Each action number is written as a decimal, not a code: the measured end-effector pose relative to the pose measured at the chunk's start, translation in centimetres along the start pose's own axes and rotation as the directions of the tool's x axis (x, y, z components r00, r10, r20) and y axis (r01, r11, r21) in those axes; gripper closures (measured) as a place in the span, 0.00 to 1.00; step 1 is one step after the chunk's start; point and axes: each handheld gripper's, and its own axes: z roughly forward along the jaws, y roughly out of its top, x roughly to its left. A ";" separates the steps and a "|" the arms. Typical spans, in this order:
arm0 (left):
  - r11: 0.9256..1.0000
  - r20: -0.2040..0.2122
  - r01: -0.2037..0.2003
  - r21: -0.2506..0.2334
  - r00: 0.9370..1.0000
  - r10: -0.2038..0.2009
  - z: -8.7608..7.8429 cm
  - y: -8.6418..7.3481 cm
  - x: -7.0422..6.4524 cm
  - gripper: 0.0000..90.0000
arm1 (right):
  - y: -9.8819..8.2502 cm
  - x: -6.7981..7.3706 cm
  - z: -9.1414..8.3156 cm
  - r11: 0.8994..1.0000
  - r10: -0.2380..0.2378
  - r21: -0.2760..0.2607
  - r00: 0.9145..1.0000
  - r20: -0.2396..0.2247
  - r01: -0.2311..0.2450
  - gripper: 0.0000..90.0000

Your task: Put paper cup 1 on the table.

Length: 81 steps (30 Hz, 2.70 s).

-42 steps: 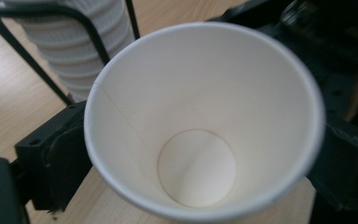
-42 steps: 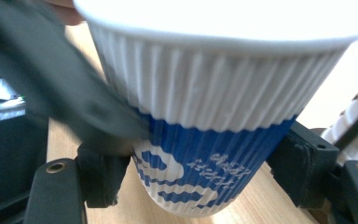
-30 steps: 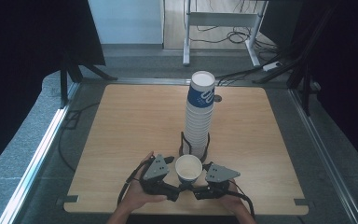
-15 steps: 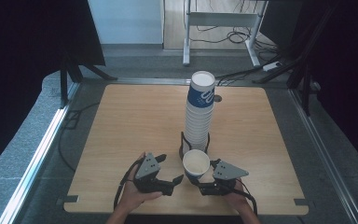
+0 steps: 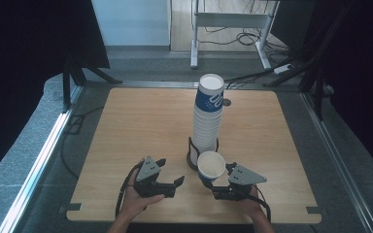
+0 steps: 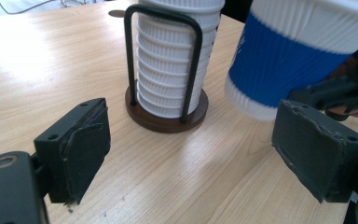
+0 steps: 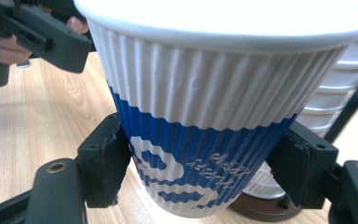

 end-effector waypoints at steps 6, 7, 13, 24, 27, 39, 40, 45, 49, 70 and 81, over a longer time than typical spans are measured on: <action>1.000 0.000 0.013 0.001 1.000 -0.013 0.1 -0.2 0.2 0.13 | 0.3 -0.8 -1.0 1.000 0.011 -0.025 0.999 0.035 -0.010 0.30; 1.000 0.000 0.013 0.001 1.000 -0.013 0.1 -0.2 0.2 0.13 | 0.3 -0.8 -1.0 1.000 0.011 -0.025 0.999 0.035 -0.010 0.30; 1.000 0.010 0.030 0.001 1.000 -0.030 -0.1 -0.2 0.4 0.13 | 0.4 -1.6 -1.8 0.999 0.021 -0.046 0.998 0.065 -0.018 0.30; 0.999 -0.003 0.023 0.029 1.000 -0.023 0.3 -0.4 0.3 0.14 | 0.4 -2.9 -2.9 0.996 0.053 -0.084 0.989 0.139 -0.042 0.30; 0.999 -0.004 0.020 0.032 1.000 -0.020 0.4 -0.5 0.3 0.14 | 0.3 -3.2 -3.2 0.995 0.057 -0.089 0.986 0.154 -0.044 0.30; 0.999 -0.031 0.044 0.009 0.999 -0.043 0.2 -0.5 0.6 0.16 | -0.7 -5.3 -4.0 0.995 0.095 -0.066 0.965 0.244 -0.081 0.30; 0.999 -0.030 0.043 0.010 0.999 -0.043 0.3 -0.5 0.5 0.16 | -0.8 -5.5 -4.0 0.994 0.098 -0.063 0.963 0.250 -0.085 0.30; 0.999 -0.027 0.038 0.020 0.999 -0.037 0.5 -0.6 0.4 0.16 | -1.3 -6.3 -4.1 0.994 0.112 -0.041 0.953 0.281 -0.105 0.30; 0.999 -0.024 0.035 0.028 0.999 -0.035 0.6 -0.7 0.3 0.17 | -1.7 -6.8 -4.1 0.992 0.122 -0.026 0.946 0.301 -0.120 0.30; 0.999 -0.019 0.027 0.046 0.999 -0.026 0.9 -0.8 0.1 0.17 | -3.3 -9.0 -3.1 0.981 0.137 0.076 0.915 0.380 -0.179 0.30; 0.998 -0.016 0.023 0.051 1.000 -0.023 1.0 -0.8 0.1 0.17 | -4.0 -9.6 -2.4 0.969 0.145 0.129 0.908 0.394 -0.210 0.30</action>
